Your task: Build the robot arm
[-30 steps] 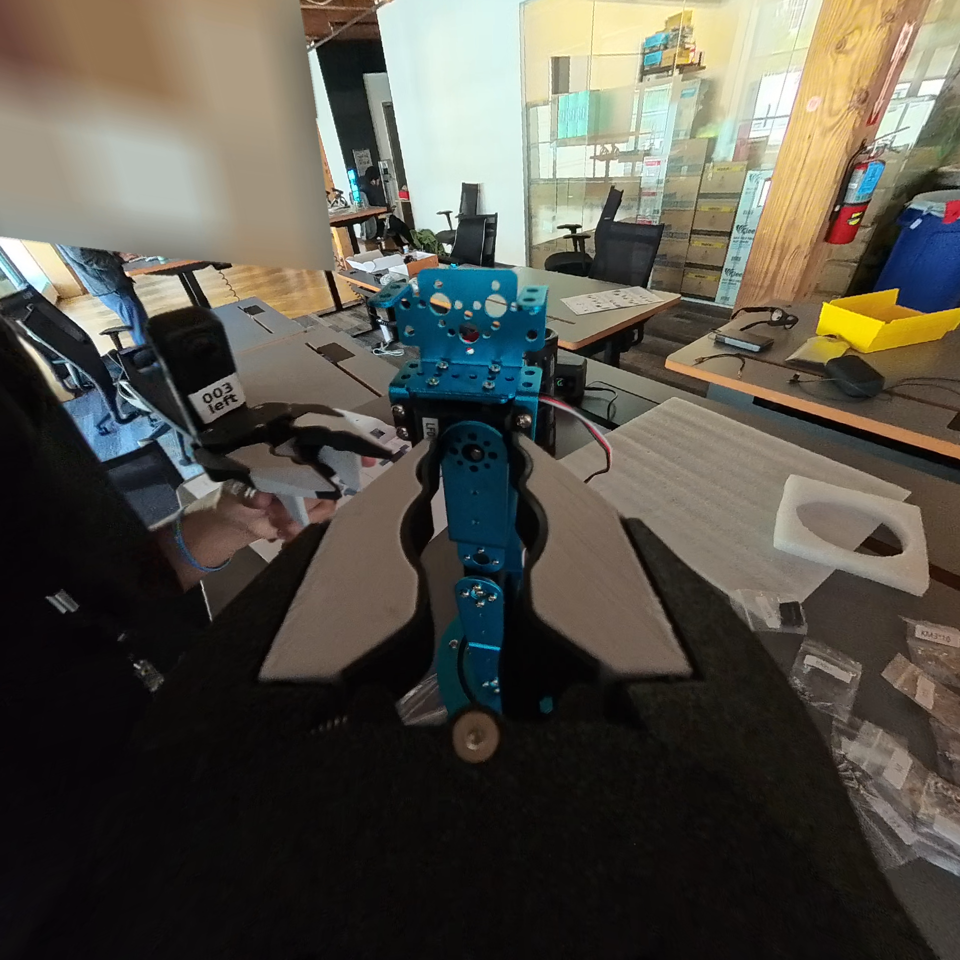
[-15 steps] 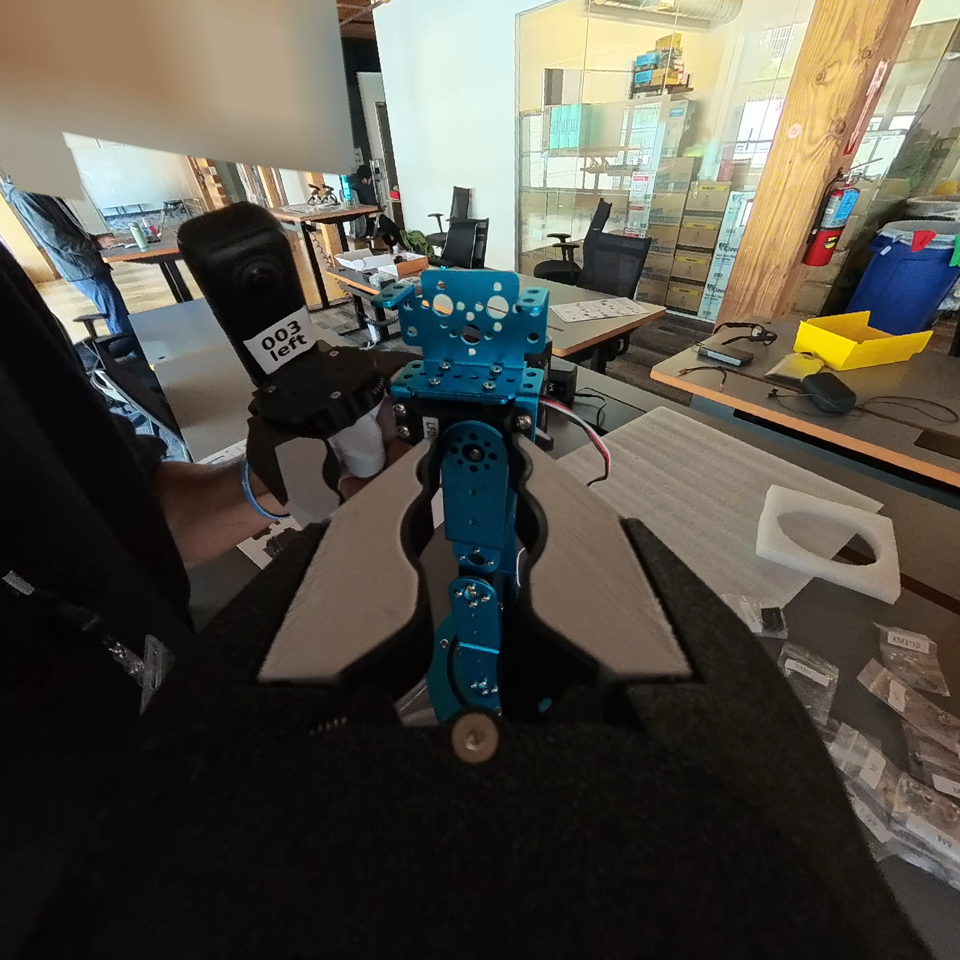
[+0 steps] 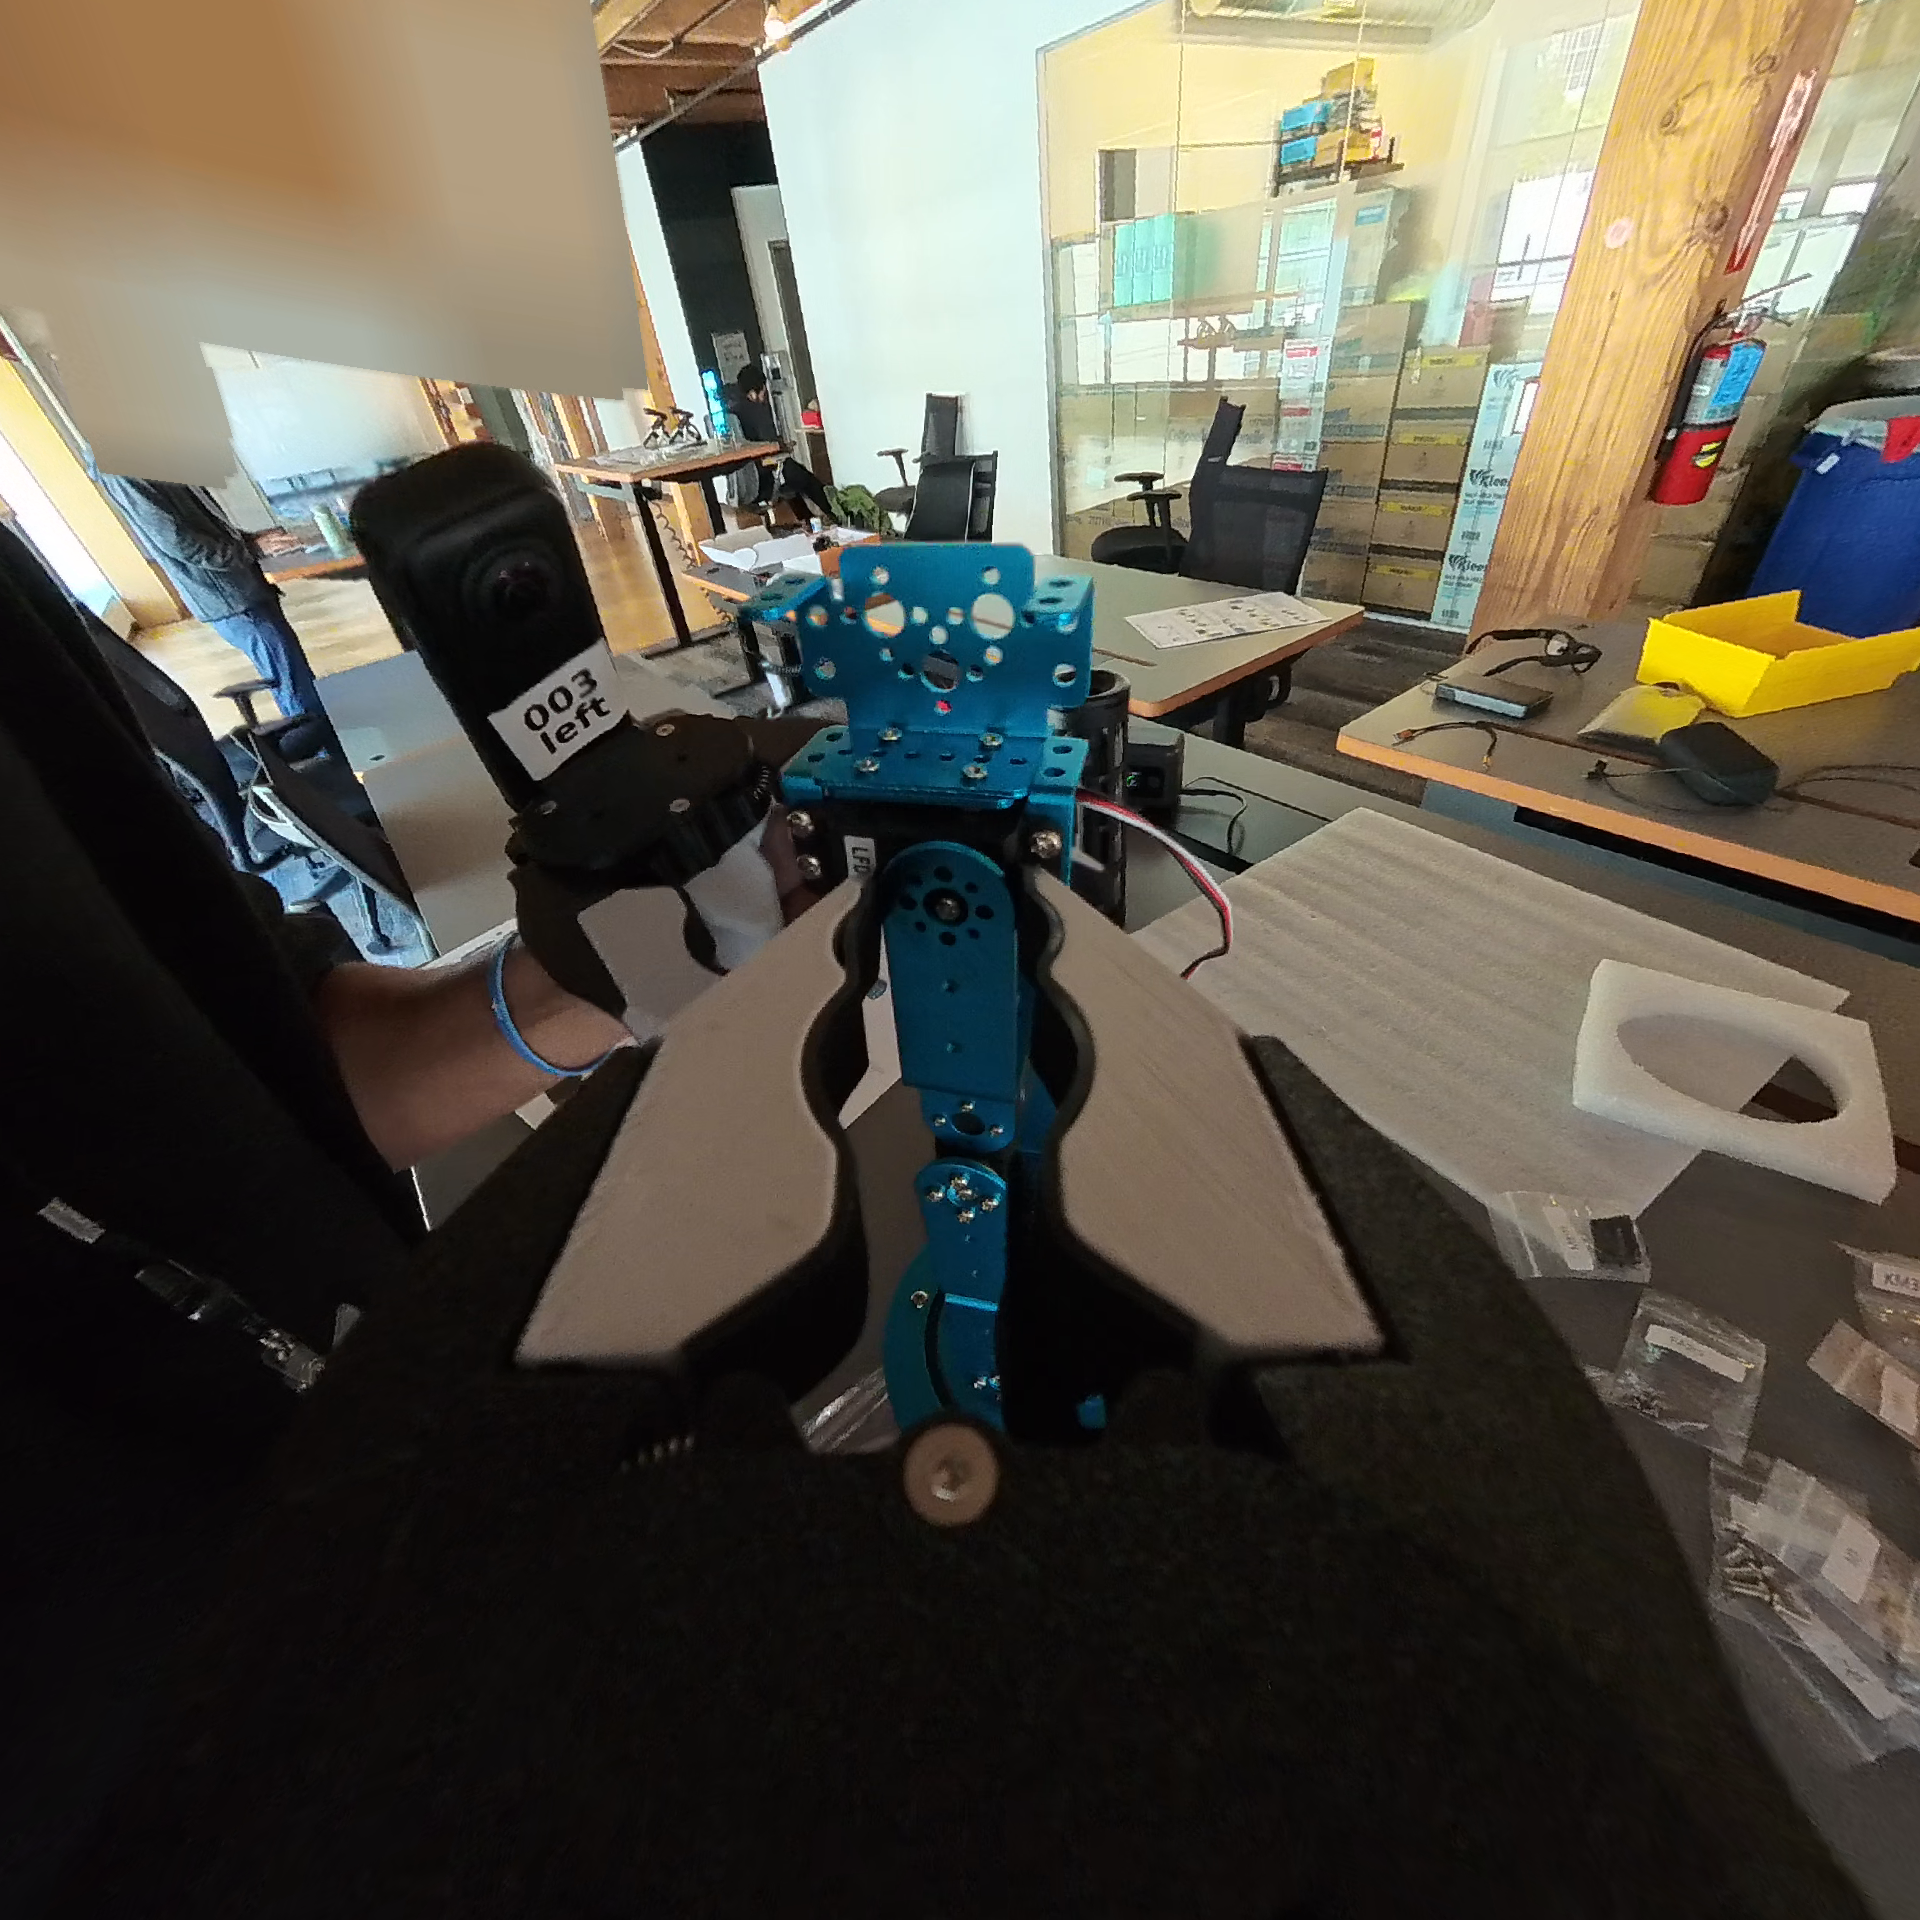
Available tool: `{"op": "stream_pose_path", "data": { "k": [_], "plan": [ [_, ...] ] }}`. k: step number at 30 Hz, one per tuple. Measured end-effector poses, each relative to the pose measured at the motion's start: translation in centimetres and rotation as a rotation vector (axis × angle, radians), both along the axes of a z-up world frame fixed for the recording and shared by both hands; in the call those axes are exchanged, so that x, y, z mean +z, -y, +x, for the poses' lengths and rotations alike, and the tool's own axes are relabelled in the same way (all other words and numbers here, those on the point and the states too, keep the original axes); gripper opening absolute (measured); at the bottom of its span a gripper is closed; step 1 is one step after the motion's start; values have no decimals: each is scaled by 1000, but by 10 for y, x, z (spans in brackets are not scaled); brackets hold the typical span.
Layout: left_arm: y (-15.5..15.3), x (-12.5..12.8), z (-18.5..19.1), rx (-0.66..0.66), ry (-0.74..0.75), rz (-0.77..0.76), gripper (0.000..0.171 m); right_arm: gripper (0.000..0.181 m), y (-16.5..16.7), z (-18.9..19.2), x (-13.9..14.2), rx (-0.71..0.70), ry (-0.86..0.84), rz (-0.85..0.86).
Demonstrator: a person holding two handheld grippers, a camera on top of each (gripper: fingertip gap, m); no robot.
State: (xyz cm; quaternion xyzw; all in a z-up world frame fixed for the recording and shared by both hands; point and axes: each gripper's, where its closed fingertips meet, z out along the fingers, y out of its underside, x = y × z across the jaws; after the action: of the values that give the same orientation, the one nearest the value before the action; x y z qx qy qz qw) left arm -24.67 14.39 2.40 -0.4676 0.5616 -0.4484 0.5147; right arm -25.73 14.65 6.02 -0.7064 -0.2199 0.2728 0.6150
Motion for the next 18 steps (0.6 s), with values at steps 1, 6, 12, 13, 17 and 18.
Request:
{"op": "stream_pose_path", "data": {
  "k": [1, 6, 12, 13, 17, 18],
  "plan": [
    [0, 3, -1, 0, 16, -5, 86, 26, 0, 1, 0, -4, -6, -3],
    [-3, 22, -9, 19, 89, -42, 78, 26, 1, 1, 0, -12, -14, 1],
    [-4, 29, -19, 17, 104, -63, 75, 27, 4, 4, 4, -26, -33, 24],
    [-4, 30, -20, 19, 101, -67, 74, 27, 5, 5, 5, -31, -37, 30],
    [-5, 32, -21, 56, 111, -62, 64, 26, 8, 9, 6, -37, -65, 50],
    [-5, 33, -22, 64, 117, -57, 62, 26, 8, 10, 6, -40, -72, 55]
  ]
}}
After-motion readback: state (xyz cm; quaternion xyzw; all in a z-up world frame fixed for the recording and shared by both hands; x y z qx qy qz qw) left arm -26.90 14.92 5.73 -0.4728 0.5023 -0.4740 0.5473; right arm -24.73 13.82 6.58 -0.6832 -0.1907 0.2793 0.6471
